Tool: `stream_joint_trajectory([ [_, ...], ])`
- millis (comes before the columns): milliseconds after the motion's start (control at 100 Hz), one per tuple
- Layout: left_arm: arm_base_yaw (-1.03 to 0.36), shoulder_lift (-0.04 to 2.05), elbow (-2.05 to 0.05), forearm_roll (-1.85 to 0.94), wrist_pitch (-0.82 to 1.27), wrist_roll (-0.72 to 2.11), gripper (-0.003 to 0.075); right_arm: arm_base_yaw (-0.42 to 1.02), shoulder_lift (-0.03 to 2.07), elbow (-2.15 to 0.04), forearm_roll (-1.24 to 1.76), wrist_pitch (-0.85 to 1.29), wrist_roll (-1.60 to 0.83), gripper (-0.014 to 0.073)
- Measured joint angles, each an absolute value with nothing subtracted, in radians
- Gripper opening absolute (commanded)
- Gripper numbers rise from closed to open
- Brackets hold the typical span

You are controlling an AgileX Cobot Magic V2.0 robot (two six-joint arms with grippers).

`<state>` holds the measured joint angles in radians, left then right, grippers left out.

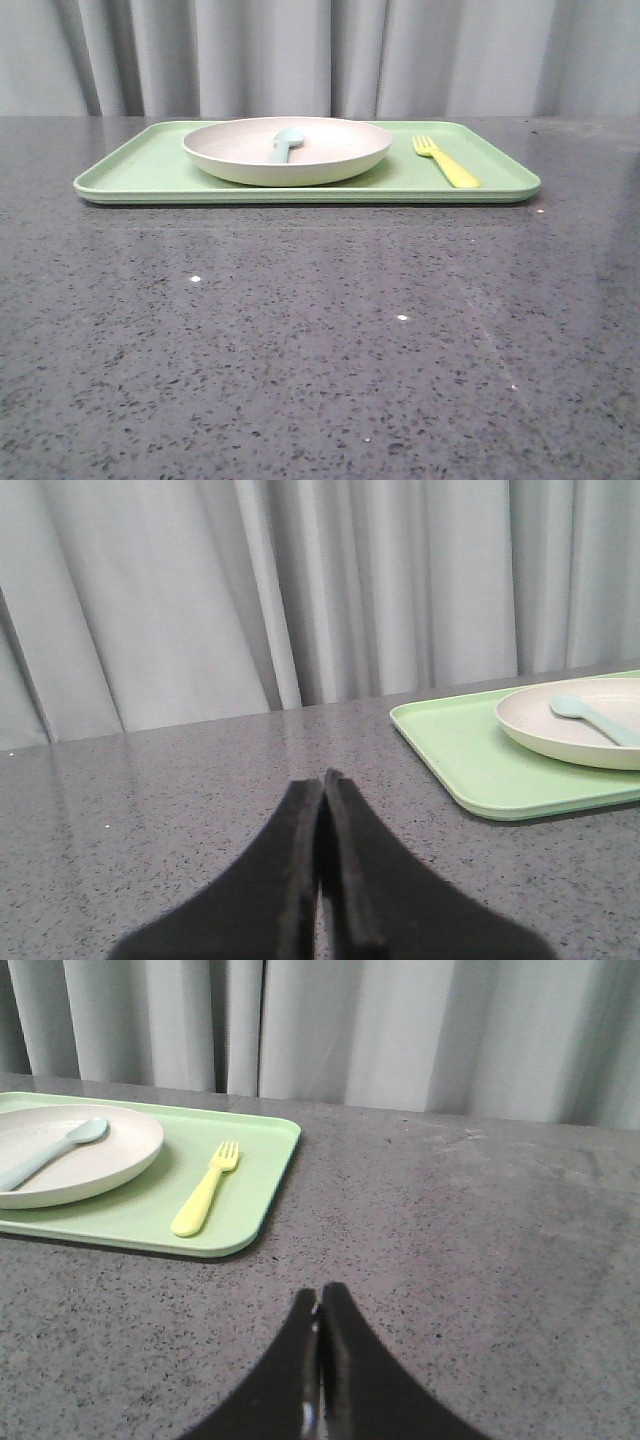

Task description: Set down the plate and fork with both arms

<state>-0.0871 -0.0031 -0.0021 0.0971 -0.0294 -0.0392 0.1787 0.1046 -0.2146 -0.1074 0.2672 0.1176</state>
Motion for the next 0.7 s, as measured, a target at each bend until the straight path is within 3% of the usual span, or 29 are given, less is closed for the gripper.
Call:
stream_joint_trajectory([
  [700, -0.087, -0.003, -0.002, 0.097, -0.029, -0.04, -0.002, 0.12, 0.029, 0.027, -0.028, 0.02, 0.047, -0.012],
])
